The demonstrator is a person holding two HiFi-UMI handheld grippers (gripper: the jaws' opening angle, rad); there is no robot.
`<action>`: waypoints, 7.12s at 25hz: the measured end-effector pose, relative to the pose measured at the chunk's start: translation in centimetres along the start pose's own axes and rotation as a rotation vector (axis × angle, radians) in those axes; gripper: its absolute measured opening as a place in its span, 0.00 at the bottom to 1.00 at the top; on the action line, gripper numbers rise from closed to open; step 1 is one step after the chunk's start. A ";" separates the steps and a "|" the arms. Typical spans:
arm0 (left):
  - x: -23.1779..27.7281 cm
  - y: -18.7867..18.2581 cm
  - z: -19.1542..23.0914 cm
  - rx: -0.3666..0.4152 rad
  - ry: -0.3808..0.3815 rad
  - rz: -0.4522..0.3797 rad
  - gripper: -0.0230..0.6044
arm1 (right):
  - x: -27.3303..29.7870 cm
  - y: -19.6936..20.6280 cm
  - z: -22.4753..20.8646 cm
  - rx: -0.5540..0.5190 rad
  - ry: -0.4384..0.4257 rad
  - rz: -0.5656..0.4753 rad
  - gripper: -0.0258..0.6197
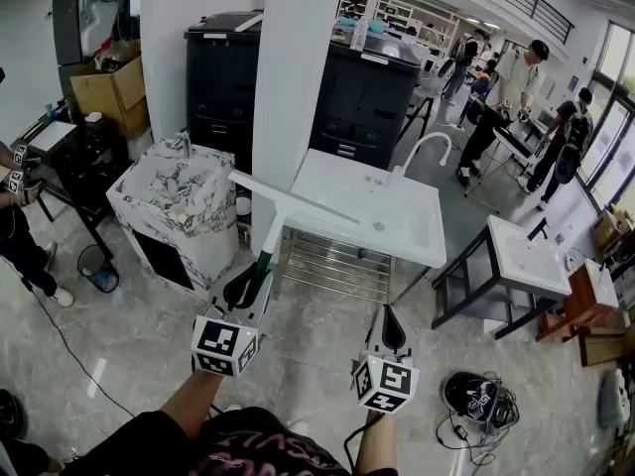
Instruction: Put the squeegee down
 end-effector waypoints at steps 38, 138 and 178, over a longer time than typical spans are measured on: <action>3.2 1.9 -8.4 0.013 -0.008 0.032 0.19 | -0.1 3.0 -6.0 -0.019 -0.090 -0.008 0.07; 39.7 7.1 12.7 -0.079 0.102 0.099 0.19 | 40.3 4.3 -3.9 0.021 0.000 0.152 0.07; 53.4 9.6 9.3 -0.060 -0.010 0.187 0.19 | 51.9 7.2 -13.8 0.066 -0.140 0.207 0.07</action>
Point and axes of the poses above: the fingertips, and each gripper's own axes: x forward along the fingers, z to its left, y out of its underside, the point moved 10 cm from there along -x, backward along the fingers, and after that the axes turned 3 degrees about y, right-handed, at the moved point
